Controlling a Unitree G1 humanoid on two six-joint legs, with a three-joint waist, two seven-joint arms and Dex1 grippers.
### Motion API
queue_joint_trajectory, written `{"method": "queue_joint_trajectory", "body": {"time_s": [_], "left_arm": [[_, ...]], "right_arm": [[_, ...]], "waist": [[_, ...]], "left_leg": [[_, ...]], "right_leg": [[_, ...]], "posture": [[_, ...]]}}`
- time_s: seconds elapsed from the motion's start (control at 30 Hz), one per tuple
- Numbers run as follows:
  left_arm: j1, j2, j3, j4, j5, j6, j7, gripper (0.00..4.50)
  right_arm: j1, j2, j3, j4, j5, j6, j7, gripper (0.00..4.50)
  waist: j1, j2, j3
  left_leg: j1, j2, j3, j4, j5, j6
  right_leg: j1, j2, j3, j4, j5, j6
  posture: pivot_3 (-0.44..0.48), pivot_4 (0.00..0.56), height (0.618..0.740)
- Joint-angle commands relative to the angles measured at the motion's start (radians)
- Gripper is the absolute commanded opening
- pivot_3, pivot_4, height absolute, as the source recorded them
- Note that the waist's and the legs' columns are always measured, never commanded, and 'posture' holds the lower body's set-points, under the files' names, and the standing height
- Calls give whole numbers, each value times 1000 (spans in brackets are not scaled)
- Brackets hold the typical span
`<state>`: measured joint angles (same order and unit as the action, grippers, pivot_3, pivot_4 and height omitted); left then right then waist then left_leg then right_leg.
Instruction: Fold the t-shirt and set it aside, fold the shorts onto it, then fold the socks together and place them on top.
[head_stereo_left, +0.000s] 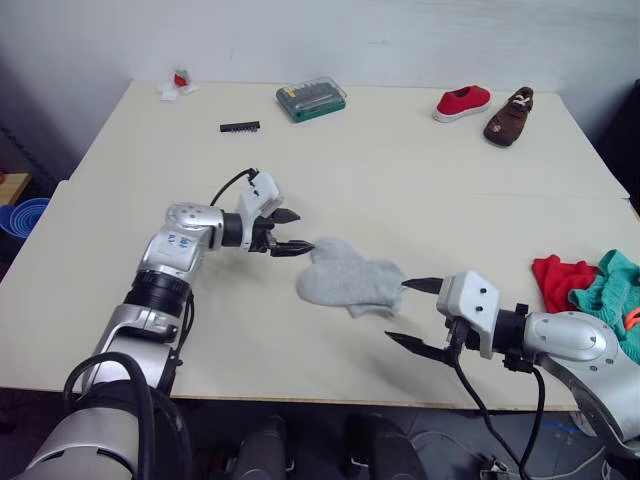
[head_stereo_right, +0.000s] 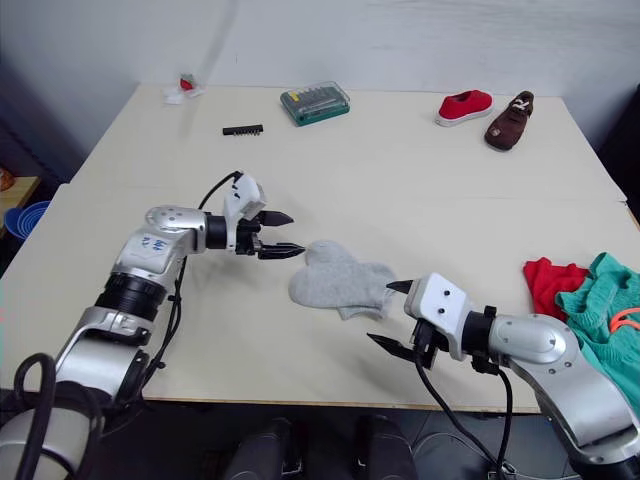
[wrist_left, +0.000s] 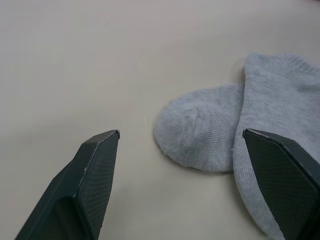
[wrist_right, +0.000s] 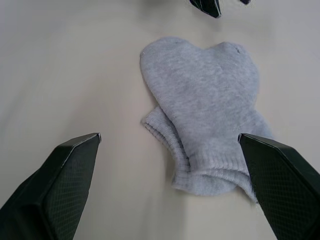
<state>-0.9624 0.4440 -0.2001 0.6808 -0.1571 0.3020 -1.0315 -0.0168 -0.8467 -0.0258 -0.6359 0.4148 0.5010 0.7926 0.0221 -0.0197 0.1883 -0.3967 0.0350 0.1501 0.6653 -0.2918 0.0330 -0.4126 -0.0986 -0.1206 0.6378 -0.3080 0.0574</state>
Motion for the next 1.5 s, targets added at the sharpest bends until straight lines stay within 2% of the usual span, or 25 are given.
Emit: {"method": "queue_joint_trajectory", "body": {"time_s": [0.03,0.23,0.37,0.53,0.63,0.73,0.83,0.93,1.1,1.27,1.3,1.4,1.5], "left_arm": [[-64,-26,-12,92,43,-74,-35,4141],[-98,-46,13,154,51,-161,-95,4141],[-121,-51,-2,218,99,-221,-83,4141],[-139,-77,-26,275,159,-287,-81,4141],[-153,-92,-21,311,180,-309,-62,4141],[-167,-104,-20,347,198,-332,-56,3559],[-176,-110,-21,377,214,-346,-62,2612],[-179,-112,-21,388,223,-352,-82,1657],[-164,-105,-26,371,234,-334,-138,11],[-127,-77,-36,313,246,-280,-196,0],[-117,-68,-39,290,246,-262,-213,0],[-61,-26,-42,164,236,-160,-253,0],[58,51,-33,-95,212,44,-278,0]], "right_arm": [[19,12,-55,-63,21,-9,-13,4500],[71,49,-109,-79,57,27,-49,4500],[102,50,-87,-83,11,-3,-56,4500],[83,29,3,-42,-127,-73,-56,4500],[18,43,89,16,-221,-129,-65,4500],[-59,71,174,93,-319,-203,-76,4500],[-127,111,234,180,-378,-247,-78,4500],[-157,118,275,246,-431,-283,-61,3861],[-171,121,291,319,-465,-339,-43,2015],[-199,119,298,378,-480,-407,-14,254],[-204,119,297,386,-480,-418,-6,23],[-227,104,297,420,-467,-482,48,23],[-269,63,315,492,-453,-617,164,23]], "waist": [[-2,0,0],[-1,-1,0],[0,-1,1],[-1,-1,1],[-6,-1,1],[-10,-2,1],[-17,-2,1],[-22,-2,1],[-23,-2,1],[-26,-2,1],[-29,-2,1],[-30,-2,1],[-39,-2,1]], "left_leg": [[0,0,0,0,0,0],[0,1,0,0,0,0],[0,0,0,1,0,0],[0,0,0,1,0,1],[0,0,0,1,0,0],[0,0,0,1,0,0],[0,0,0,1,0,0],[0,0,0,2,0,0],[0,0,0,2,0,0],[0,0,0,3,0,0],[0,0,0,3,0,0],[0,1,0,3,1,-1],[1,1,1,3,1,-1]], "right_leg": [[0,0,0,0,0,0],[0,0,0,0,0,0],[0,0,0,1,0,0],[0,0,0,1,0,0],[0,0,0,1,0,0],[-1,0,0,2,0,0],[-1,0,0,3,0,0],[-1,0,0,4,0,0],[-1,0,-1,5,0,0],[-1,0,0,6,0,0],[-1,0,0,6,0,0],[-1,0,0,6,-1,0],[-1,0,1,7,-1,0]], "posture": [[0,150,740],[0,150,740],[0,150,740],[0,150,740],[0,150,740],[0,150,740],[0,150,740],[0,150,740],[0,150,740],[0,150,740],[0,150,740],[0,150,740],[0,150,740]]}}
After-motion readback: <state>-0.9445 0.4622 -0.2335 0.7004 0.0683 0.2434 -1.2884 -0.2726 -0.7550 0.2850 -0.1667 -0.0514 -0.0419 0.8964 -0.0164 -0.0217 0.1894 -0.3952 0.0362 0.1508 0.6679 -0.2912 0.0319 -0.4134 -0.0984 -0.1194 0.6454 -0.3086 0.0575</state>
